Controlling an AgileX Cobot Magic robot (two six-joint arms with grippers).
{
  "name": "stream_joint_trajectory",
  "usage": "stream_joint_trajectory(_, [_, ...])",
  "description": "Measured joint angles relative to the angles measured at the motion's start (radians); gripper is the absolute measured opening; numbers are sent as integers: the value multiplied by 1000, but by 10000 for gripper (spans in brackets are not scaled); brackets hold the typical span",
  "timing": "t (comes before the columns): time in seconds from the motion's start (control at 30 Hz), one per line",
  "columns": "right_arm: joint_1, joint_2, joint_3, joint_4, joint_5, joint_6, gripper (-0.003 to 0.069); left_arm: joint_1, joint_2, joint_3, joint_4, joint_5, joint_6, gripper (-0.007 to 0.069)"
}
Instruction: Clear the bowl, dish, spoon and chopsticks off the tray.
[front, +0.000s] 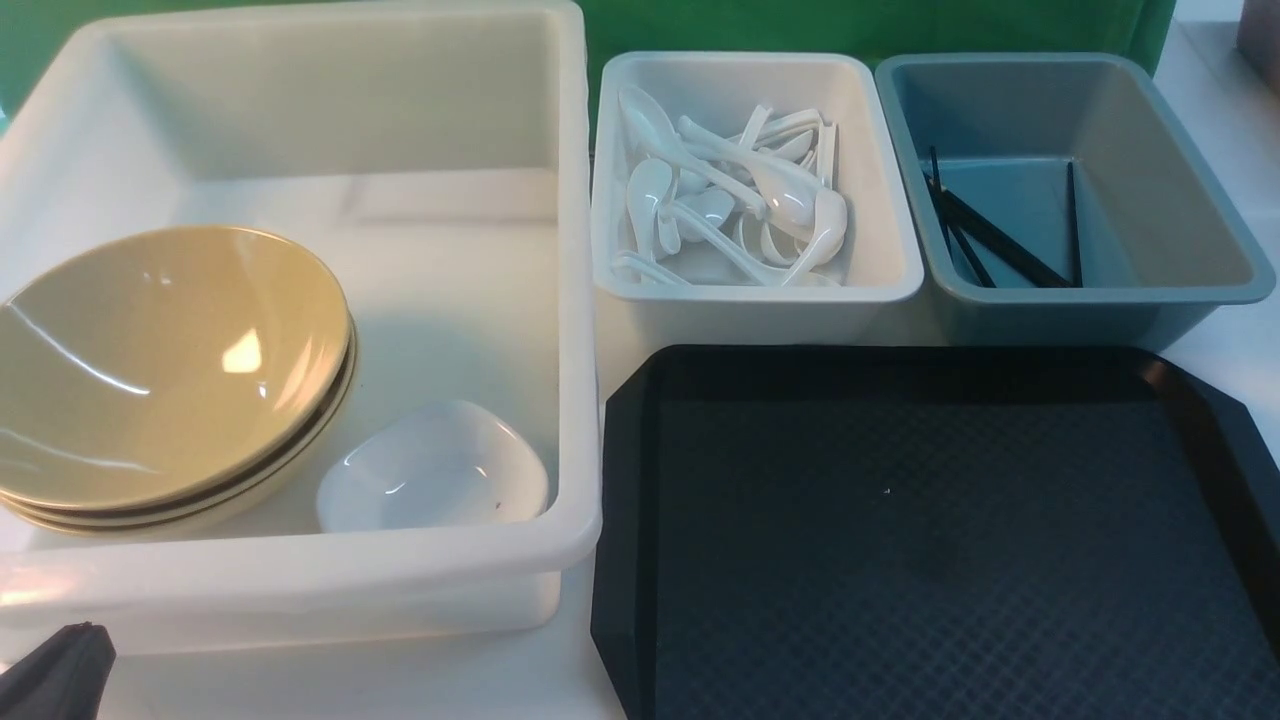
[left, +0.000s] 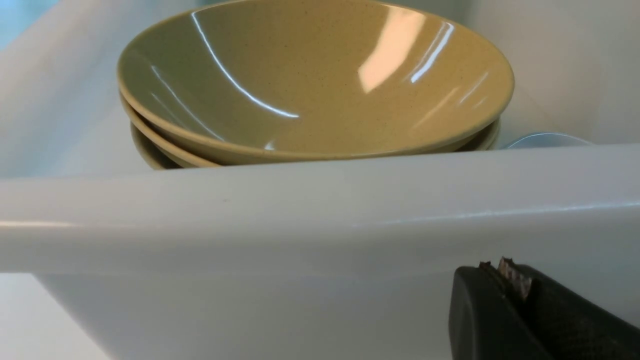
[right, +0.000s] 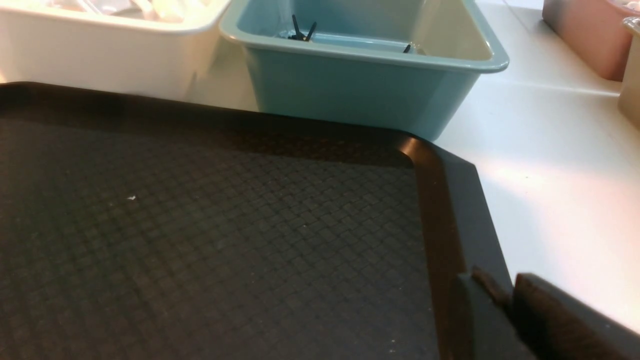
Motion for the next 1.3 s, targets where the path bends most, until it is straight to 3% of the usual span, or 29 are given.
stream_joint_trajectory(1.3, [0,0,0,0,0,0,168,0,0,0,0,0,0,-11])
